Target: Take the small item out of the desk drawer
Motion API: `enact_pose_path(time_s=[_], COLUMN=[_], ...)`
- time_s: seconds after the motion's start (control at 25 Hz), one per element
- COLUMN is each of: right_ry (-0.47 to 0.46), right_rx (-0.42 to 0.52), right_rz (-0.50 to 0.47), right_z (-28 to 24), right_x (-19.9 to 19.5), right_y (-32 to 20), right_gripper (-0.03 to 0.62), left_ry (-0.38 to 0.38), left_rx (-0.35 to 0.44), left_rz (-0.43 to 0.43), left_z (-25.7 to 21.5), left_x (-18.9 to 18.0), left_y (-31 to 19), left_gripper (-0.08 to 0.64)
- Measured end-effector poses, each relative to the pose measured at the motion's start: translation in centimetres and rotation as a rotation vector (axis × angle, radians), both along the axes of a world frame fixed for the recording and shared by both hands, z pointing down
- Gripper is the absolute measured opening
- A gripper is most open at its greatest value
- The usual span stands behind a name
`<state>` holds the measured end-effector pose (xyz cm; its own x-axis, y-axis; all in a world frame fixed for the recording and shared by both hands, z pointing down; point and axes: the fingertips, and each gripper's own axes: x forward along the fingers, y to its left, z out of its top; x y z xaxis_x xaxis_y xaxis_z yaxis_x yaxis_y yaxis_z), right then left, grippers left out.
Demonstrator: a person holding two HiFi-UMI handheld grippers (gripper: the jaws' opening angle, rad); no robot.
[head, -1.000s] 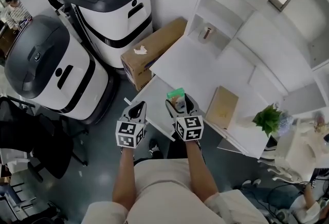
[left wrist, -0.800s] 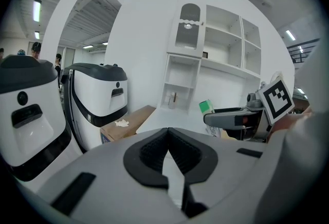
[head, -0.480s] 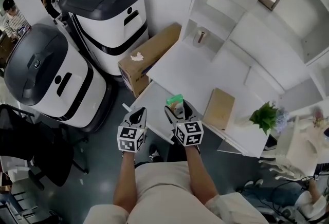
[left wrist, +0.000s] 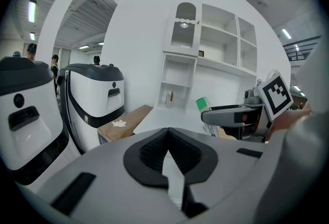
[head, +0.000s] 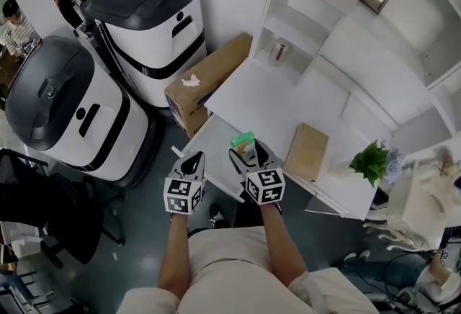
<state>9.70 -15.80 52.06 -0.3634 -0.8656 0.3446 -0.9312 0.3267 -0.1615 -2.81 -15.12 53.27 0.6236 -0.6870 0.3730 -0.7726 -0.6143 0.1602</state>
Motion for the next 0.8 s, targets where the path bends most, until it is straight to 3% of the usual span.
enact_pose_path(time_s=[0.8], right_ry=[-0.058], right_rx=[-0.039], right_rz=[-0.019], right_z=[1.5], right_x=[-0.5], right_y=[1.3], right_gripper=[0.362], left_ry=[0.001], left_rx=[-0.020], left_rz=[-0.004], left_z=[0.9], left_x=[0.0], left_y=[1.2], left_gripper=[0.017])
